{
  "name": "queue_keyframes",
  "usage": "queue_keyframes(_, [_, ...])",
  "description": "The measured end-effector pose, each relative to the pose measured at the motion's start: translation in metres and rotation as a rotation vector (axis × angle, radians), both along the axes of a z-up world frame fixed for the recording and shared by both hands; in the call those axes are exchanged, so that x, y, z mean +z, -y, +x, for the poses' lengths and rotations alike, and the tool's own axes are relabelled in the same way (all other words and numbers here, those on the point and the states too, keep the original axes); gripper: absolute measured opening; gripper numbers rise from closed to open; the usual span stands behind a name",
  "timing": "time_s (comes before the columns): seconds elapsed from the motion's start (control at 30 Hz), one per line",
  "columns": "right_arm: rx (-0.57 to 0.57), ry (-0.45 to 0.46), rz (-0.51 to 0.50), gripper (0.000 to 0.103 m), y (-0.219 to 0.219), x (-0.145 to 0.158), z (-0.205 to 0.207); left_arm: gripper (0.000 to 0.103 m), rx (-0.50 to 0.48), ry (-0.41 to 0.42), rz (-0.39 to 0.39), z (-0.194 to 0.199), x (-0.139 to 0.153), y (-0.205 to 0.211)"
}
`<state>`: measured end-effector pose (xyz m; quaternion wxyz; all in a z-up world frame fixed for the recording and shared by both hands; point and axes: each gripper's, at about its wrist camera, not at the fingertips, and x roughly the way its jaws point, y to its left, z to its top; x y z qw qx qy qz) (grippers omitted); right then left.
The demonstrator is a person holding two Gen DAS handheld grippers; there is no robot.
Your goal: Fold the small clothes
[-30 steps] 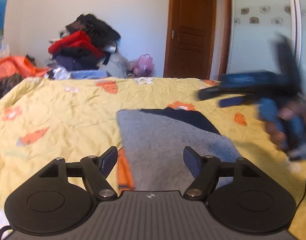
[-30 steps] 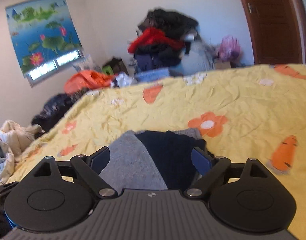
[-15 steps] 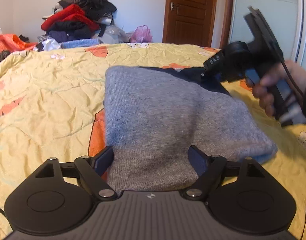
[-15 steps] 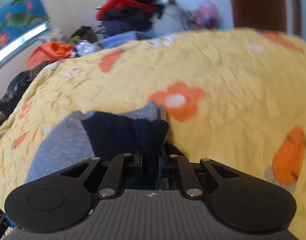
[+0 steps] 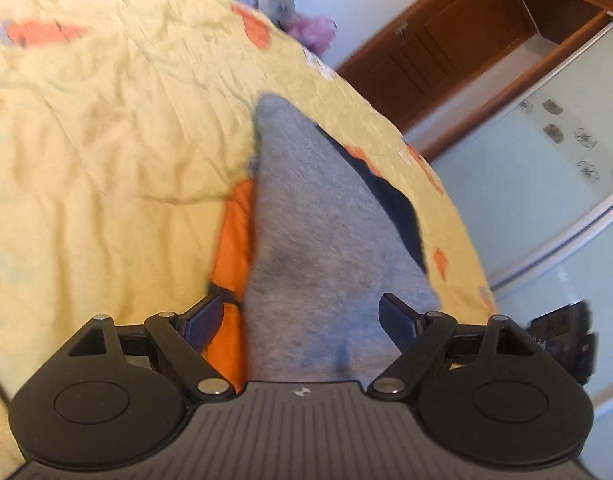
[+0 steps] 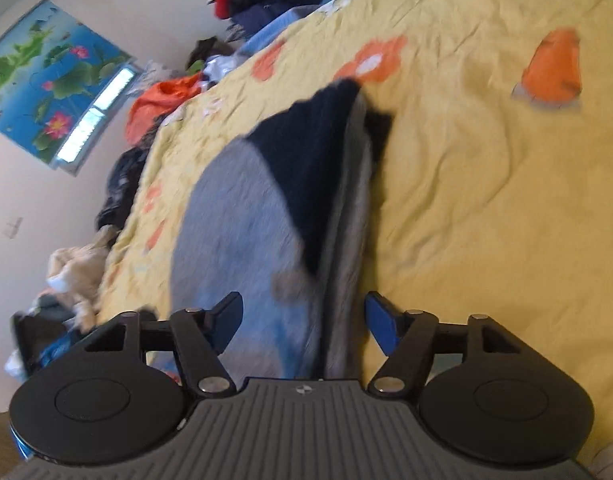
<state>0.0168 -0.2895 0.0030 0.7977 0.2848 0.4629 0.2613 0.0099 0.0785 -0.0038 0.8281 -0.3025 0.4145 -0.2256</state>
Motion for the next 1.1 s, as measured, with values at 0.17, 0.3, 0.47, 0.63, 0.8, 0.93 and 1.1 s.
queue_keyframes(0.17, [0.038,-0.034,-0.015,0.028,-0.009,-0.002,-0.003,0.049,-0.105,-0.028,0.046,0.003,0.000,0.023])
queue_keyframes(0.3, [0.068,0.021,-0.058,0.019,-0.014,0.003,-0.009,0.016,-0.087,-0.080,0.086,0.003,0.001,0.021])
queue_keyframes(0.47, [0.092,0.057,-0.015,0.018,0.002,0.021,-0.031,0.013,-0.138,-0.015,0.109,-0.021,0.022,0.013])
queue_keyframes(0.63, [0.066,-0.009,0.004,0.019,0.010,-0.008,-0.037,0.014,-0.129,-0.024,0.196,-0.029,0.003,0.016])
queue_keyframes(0.8, [-0.029,0.089,0.012,0.077,0.022,0.015,-0.061,0.033,-0.055,0.122,0.306,-0.064,0.032,0.016])
queue_keyframes(0.93, [0.011,0.083,0.019,0.079,0.018,0.020,-0.065,0.097,-0.073,0.263,0.382,-0.083,0.045,0.033])
queue_keyframes(1.1, [0.048,0.018,-0.028,0.055,-0.008,0.006,-0.050,0.092,-0.100,0.105,0.341,-0.055,0.020,0.045])
